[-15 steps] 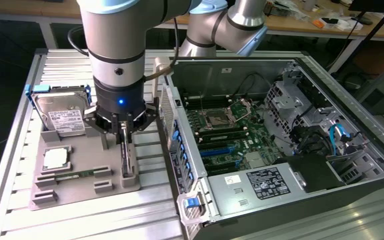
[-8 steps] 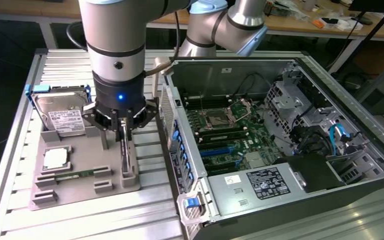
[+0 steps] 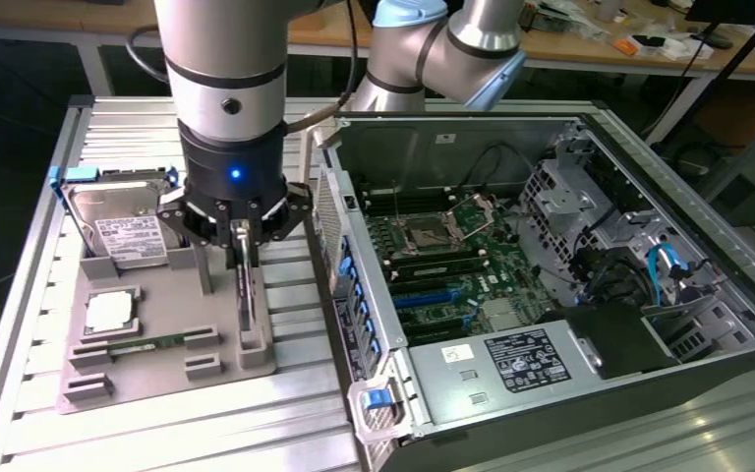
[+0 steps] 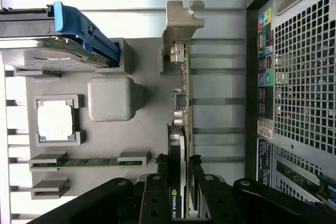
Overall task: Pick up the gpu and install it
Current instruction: 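Pick up the gpu and move the gpu toward the slot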
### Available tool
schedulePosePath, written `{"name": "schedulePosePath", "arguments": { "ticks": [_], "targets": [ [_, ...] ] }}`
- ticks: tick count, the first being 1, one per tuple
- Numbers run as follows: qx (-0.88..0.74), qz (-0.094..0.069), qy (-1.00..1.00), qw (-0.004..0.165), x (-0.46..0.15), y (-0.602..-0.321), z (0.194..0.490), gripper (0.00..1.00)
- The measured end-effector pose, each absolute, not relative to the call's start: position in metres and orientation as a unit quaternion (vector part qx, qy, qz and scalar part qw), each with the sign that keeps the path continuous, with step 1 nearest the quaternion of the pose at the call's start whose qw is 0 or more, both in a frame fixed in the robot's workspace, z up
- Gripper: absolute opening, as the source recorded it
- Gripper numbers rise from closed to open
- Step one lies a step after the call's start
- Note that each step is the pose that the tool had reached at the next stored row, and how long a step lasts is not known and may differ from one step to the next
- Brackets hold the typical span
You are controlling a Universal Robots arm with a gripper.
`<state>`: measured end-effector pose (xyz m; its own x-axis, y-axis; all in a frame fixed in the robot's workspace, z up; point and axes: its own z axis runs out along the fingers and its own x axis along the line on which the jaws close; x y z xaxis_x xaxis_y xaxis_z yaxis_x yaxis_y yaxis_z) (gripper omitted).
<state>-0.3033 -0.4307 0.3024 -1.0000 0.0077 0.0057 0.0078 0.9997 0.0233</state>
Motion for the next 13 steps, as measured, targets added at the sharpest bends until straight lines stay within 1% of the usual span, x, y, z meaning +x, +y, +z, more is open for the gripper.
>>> {"name": "schedulePosePath", "arguments": {
  "ticks": [13],
  "targets": [
    [-0.004, -0.012, -1.000, 0.003, -0.303, -0.431, 0.331, 0.27]
  ]
}}
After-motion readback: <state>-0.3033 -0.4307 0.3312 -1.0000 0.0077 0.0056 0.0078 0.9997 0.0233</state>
